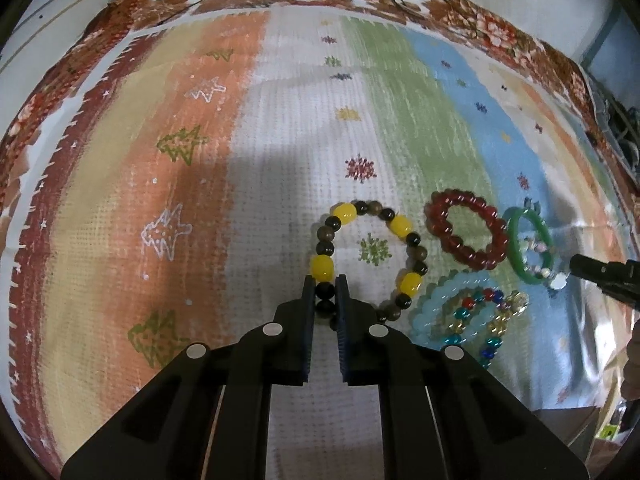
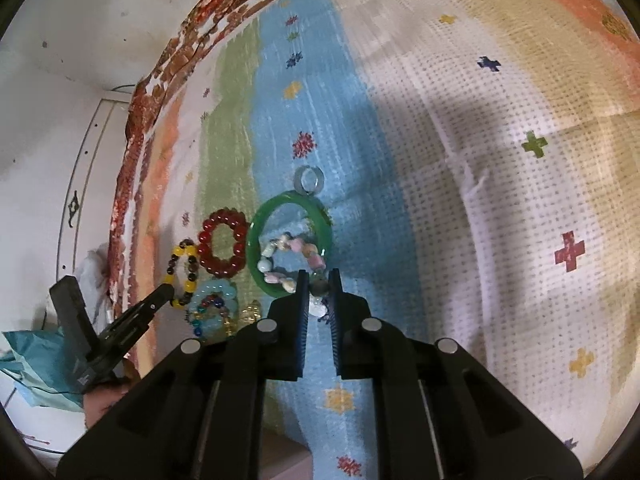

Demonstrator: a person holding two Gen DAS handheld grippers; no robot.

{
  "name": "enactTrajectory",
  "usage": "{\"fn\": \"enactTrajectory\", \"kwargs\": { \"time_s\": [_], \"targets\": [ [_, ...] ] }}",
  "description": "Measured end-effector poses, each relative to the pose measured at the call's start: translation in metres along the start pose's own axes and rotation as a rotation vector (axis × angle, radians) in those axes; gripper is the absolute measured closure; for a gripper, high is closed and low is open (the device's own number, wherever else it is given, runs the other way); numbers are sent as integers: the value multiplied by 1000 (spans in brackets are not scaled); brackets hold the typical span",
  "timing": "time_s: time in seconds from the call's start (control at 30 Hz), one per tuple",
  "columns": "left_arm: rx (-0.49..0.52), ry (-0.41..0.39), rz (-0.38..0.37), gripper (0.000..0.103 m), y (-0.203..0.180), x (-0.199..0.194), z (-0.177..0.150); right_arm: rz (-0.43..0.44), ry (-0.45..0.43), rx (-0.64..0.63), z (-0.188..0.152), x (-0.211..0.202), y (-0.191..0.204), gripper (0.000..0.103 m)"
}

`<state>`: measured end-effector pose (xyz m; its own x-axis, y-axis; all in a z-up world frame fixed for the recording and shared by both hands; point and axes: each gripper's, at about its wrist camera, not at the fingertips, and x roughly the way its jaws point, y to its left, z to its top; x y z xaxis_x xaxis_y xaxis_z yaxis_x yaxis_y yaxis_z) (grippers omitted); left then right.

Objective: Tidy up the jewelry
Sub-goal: 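Grasp yellow-black bead bracelet with left tool while right tool grasps pink pearl bracelet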

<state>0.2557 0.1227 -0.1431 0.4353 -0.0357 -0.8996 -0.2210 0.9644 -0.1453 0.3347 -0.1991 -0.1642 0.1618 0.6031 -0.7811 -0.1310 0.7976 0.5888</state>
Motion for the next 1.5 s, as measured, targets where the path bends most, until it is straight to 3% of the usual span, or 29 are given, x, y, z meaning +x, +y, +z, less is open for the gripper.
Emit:
{"fn": "enactTrajectory", "kwargs": {
  "time_s": [0.43, 0.47, 0.5, 0.6, 0.83, 1.0, 1.03, 1.13, 1.5],
  "targets": [
    [-20, -63, -142, 94, -15, -41, 9, 99, -28, 22, -2, -35, 15, 94],
    [-15, -72, -152, 94, -18, -46, 10, 106, -30, 20, -3, -37, 18, 94],
    [-12, -80, -158, 94, -19, -50, 9, 111, -35, 13, -4, -39, 22, 101],
    [-1, -100, -168, 94, -24, -61, 8, 115, -53, -19, -5, -47, 33, 102],
    [28, -103, -141, 94, -31, -63, 1, 29, -54, -78, -9, -45, 38, 102],
    [31, -93, -136, 94, -29, -58, 1, -25, 7, -16, -9, -26, 16, 97],
    [29, -94, -134, 94, -28, -57, 1, -32, 17, -17, -9, -23, 13, 93],
    [29, -90, -132, 94, -27, -55, 1, -70, 28, -34, -9, -17, 10, 68],
    [29, -98, -143, 94, -26, -57, 3, -223, 70, -199, -17, 9, 22, 67]
  ]
}}
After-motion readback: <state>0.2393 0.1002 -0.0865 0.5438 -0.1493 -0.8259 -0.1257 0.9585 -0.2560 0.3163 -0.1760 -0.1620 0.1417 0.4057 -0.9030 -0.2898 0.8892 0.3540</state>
